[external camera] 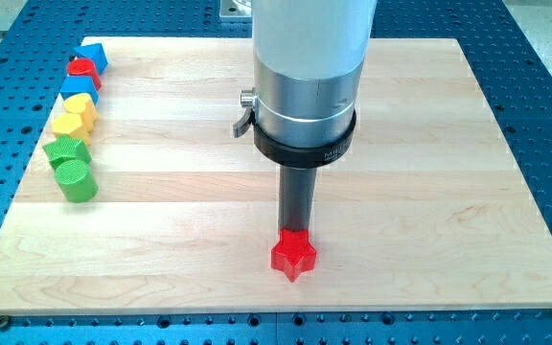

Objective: Move the green circle to the left of the red star

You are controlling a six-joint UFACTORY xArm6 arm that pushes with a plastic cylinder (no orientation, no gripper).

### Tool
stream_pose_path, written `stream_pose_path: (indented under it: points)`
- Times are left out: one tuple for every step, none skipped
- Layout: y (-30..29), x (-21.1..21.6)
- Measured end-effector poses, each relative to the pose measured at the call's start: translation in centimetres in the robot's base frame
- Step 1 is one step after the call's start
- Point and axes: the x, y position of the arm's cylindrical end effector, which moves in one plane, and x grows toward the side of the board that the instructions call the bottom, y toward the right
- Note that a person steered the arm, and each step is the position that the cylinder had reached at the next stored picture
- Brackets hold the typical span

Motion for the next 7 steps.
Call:
stream_pose_path:
  points:
    - [-8.1,1.3]
    - [-15.1,0.6]
    - [-27.5,-0.6]
    - [-27.4,-6.3]
    - [-19.7,-6.5]
    - [-11.9,-4.9]
    - [-18.8,-6.2]
